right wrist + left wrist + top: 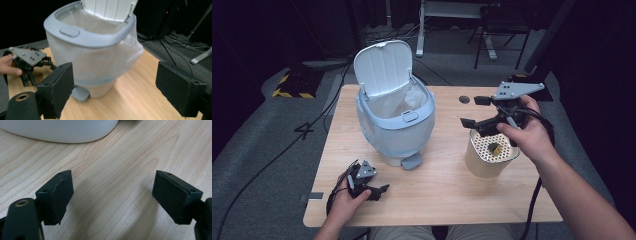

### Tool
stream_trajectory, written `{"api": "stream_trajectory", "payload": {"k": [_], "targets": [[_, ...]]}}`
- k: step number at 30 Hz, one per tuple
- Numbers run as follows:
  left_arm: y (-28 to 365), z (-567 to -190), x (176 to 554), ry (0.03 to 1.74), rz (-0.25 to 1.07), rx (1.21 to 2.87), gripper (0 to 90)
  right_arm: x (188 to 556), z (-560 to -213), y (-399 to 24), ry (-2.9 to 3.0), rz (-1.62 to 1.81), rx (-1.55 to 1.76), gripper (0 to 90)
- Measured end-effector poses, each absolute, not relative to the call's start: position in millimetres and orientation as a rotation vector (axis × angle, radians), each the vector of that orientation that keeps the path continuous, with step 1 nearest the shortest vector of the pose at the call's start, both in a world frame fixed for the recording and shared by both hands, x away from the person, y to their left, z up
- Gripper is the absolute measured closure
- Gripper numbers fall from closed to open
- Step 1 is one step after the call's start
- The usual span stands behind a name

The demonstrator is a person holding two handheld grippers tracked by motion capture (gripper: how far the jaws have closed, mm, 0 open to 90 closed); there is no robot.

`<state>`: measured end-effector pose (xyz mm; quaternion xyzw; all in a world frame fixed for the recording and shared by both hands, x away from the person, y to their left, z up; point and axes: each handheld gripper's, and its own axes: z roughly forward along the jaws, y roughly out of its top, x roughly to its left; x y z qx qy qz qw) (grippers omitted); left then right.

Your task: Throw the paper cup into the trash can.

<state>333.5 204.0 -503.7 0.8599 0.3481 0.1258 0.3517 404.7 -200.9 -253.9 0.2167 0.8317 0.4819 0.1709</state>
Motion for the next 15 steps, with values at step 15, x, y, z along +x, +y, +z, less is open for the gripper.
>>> {"api": "stream_trajectory", "payload": {"k": [15], "targets": [[204,-504,333,0.902,0.325,2.225,17.8,363,-291,-262,2.356,1.289,0.719,16.8]]}}
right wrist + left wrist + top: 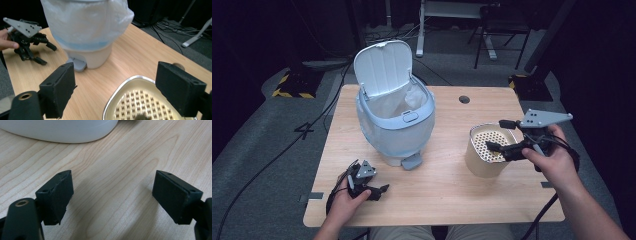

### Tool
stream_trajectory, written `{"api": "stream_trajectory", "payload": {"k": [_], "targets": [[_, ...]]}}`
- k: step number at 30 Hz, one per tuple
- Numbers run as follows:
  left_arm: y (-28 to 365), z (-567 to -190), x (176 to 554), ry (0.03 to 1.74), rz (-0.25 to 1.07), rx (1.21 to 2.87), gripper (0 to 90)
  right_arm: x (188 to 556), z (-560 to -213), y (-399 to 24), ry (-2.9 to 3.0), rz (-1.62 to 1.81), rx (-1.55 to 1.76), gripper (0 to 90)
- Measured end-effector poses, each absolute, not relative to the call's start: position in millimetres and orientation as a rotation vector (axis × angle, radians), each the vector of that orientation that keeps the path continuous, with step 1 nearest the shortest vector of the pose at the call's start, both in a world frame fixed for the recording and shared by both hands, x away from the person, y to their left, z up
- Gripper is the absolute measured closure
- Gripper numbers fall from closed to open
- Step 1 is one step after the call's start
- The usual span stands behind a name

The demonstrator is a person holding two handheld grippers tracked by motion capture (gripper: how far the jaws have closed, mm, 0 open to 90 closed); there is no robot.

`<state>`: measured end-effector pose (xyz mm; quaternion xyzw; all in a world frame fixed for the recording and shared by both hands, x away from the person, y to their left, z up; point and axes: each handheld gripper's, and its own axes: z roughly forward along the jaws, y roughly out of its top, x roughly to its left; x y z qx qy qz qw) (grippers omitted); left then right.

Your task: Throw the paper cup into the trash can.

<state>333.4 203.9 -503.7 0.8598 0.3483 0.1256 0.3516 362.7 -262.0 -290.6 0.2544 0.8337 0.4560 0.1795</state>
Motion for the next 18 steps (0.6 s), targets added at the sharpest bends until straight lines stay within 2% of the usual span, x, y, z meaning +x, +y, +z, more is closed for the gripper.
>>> {"api": "stream_trajectory", "payload": {"k": [1,2,4,10,18], "targets": [[204,-504,333,0.902,0.325,2.225,17.8,358,-296,-267,2.347,1.291,0.736,17.5],[204,-504,333,0.902,0.325,2.225,17.8,352,-302,-274,2.347,1.282,0.746,23.3],[204,-504,333,0.902,0.326,2.225,17.8,349,-306,-278,2.346,1.279,0.748,24.4],[204,-504,332,0.913,0.334,2.223,17.8,326,-344,-311,2.331,1.3,0.859,24.4],[202,-504,329,0.957,0.355,2.208,17.6,315,-391,-335,2.327,1.244,0.967,24.8]]}}
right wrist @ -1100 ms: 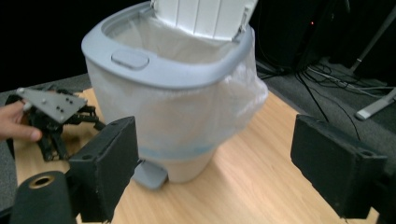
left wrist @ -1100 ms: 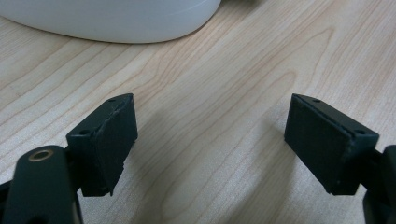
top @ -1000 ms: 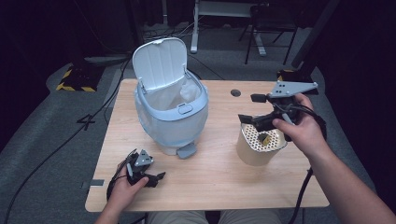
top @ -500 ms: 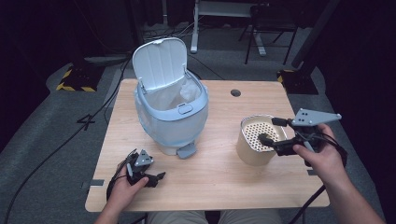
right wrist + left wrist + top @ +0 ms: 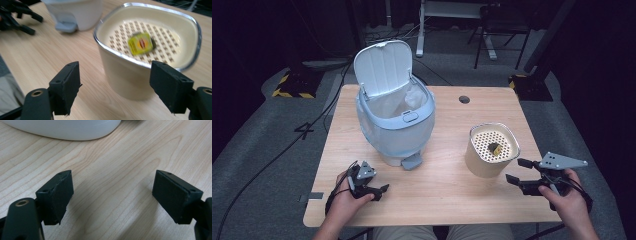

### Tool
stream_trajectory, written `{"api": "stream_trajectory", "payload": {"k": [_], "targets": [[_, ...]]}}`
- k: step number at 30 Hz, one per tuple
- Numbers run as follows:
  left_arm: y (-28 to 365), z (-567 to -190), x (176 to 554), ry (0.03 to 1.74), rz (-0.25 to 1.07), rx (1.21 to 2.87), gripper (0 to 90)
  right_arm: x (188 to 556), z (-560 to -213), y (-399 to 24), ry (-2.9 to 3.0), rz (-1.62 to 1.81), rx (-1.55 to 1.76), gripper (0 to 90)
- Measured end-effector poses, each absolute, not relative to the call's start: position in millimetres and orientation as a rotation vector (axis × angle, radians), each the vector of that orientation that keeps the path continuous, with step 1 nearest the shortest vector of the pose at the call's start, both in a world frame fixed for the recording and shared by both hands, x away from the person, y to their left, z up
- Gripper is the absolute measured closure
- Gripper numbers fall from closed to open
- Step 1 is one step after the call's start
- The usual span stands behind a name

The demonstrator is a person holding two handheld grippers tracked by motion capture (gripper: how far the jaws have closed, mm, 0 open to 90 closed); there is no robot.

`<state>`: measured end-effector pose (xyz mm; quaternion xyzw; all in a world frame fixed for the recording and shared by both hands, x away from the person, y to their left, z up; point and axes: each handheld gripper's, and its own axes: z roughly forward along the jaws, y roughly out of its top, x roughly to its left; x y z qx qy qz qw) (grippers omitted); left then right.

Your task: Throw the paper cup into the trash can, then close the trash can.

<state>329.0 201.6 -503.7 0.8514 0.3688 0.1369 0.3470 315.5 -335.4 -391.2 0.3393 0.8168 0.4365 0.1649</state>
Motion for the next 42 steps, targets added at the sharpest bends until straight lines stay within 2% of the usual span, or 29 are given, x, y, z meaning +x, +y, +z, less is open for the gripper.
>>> {"api": "stream_trajectory", "payload": {"k": [4,7,18,28,42], "targets": [[201,-503,328,0.977,0.351,2.205,18.0,317,-409,-341,2.326,1.218,1.0,24.7],[204,-500,328,1.022,0.336,2.184,23.2,319,-428,-345,2.329,1.172,1.009,24.3],[221,-469,319,1.036,0.373,2.064,23.0,331,-480,-351,2.322,1.101,1.117,23.5],[229,-427,315,0.98,0.377,1.921,23.6,333,-494,-350,2.334,1.0,1.092,21.3],[253,-348,330,0.861,0.459,1.87,22.1,335,-504,-354,2.333,1.021,1.12,17.0]]}}
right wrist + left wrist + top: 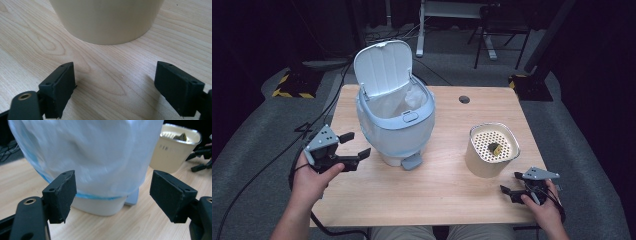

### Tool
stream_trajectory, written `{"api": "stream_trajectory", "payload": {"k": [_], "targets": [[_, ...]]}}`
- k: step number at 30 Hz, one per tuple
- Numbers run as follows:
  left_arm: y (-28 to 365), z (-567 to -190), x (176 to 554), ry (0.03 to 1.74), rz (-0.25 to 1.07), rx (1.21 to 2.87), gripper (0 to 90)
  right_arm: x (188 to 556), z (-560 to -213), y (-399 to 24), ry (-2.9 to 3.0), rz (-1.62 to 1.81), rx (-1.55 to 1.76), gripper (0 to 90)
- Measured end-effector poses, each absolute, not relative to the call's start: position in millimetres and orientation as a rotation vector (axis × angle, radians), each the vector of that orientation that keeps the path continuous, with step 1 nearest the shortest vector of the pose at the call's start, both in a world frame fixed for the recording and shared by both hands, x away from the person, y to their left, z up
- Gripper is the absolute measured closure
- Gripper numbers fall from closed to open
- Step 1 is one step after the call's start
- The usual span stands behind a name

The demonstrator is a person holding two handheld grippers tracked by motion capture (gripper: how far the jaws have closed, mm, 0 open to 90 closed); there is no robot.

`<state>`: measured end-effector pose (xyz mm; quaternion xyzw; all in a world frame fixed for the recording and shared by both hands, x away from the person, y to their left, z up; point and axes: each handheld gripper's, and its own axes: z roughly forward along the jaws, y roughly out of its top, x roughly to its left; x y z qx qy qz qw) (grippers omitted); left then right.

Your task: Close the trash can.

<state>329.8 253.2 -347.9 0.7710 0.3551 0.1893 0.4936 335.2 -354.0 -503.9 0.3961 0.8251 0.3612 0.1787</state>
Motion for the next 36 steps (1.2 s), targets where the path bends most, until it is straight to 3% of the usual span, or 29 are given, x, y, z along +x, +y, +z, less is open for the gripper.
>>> {"api": "stream_trajectory", "payload": {"k": [18,26,36], "targets": [[279,-266,372,0.64,0.38,1.815,22.7,335,-504,-354,2.33,1.022,1.126,16.6],[281,-237,397,0.661,0.438,1.787,23.4,336,-504,-353,2.325,1.019,1.131,16.5],[277,-229,434,0.719,0.436,1.743,25.9,336,-504,-352,2.321,1.017,1.139,16.4]]}}
